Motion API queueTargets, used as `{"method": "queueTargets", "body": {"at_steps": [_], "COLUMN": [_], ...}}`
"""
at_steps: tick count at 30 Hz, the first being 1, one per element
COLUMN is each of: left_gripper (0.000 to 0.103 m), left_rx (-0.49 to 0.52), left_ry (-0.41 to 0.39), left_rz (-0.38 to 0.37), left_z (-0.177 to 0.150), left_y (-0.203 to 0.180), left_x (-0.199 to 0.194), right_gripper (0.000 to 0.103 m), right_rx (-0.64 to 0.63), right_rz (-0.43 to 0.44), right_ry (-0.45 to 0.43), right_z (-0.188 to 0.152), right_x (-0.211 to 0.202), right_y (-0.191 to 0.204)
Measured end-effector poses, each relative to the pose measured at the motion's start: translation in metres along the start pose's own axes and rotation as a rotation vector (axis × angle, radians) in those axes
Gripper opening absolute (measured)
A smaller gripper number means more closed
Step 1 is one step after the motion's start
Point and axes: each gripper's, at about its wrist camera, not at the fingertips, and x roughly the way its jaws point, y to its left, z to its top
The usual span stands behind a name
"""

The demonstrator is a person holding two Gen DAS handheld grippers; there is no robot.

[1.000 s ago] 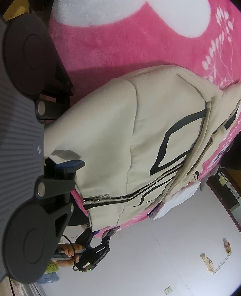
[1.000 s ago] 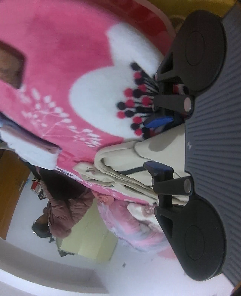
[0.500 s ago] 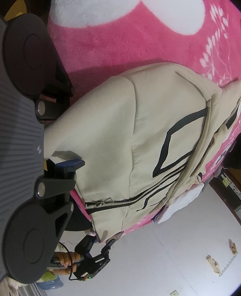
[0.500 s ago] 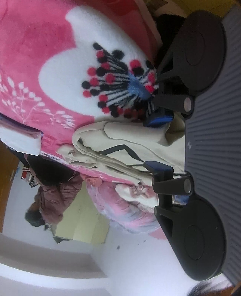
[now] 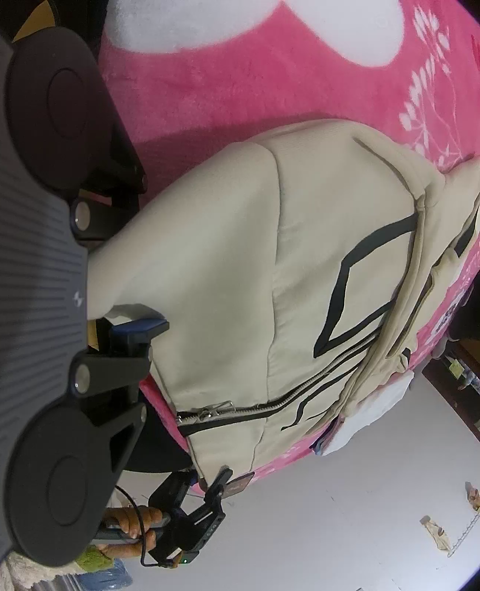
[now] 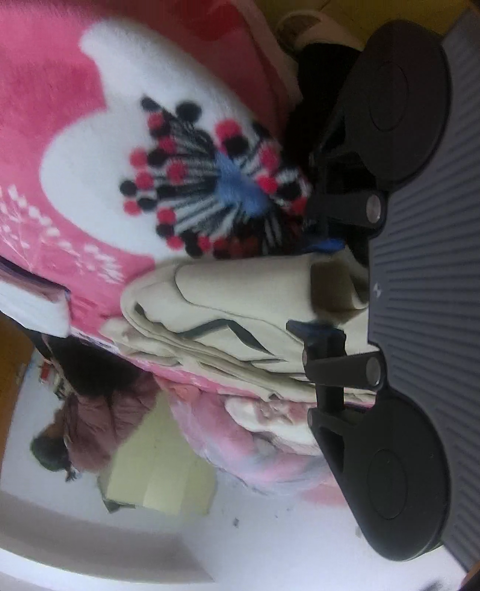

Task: Fold clothes

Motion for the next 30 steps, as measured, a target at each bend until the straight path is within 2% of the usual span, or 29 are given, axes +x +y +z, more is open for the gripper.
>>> {"method": "queueTargets", "body": {"at_steps": [2, 5, 9, 11, 15, 20, 30], "left_gripper": [0.025, 0.026, 0.026, 0.026, 0.027, 0.026, 0.026], "left_rx": [0.011, 0.038, 0.083, 0.106, 0.156, 0.232, 0.267], "left_ry": [0.001, 0.011, 0.023, 0.027, 0.018, 0.008, 0.01], "left_rz": [0.014, 0.054, 0.116, 0.146, 0.205, 0.27, 0.321], "left_z": [0.0, 0.0, 0.001, 0.002, -0.002, -0.007, -0.01], "left_y": [-0.002, -0.008, -0.018, -0.023, -0.034, -0.047, -0.057], "left_x": [-0.001, -0.001, 0.001, 0.002, 0.001, 0.001, 0.003], "right_gripper": [0.034, 0.033, 0.032, 0.03, 0.019, 0.016, 0.016], "right_rx": [0.01, 0.004, -0.041, -0.046, -0.074, -0.093, -0.101], "right_rz": [-0.003, 0.015, -0.005, -0.034, -0.032, -0.036, -0.018], "right_ry": [-0.028, -0.013, -0.016, -0.024, -0.018, -0.022, -0.026], "right_z": [-0.002, -0.008, -0.01, -0.007, -0.009, -0.01, -0.013], "right_x": [-0.004, -0.001, 0.003, 0.005, 0.007, 0.008, 0.008], "right_y": [0.0, 0.005, 0.014, 0.014, 0.017, 0.014, 0.01]}}
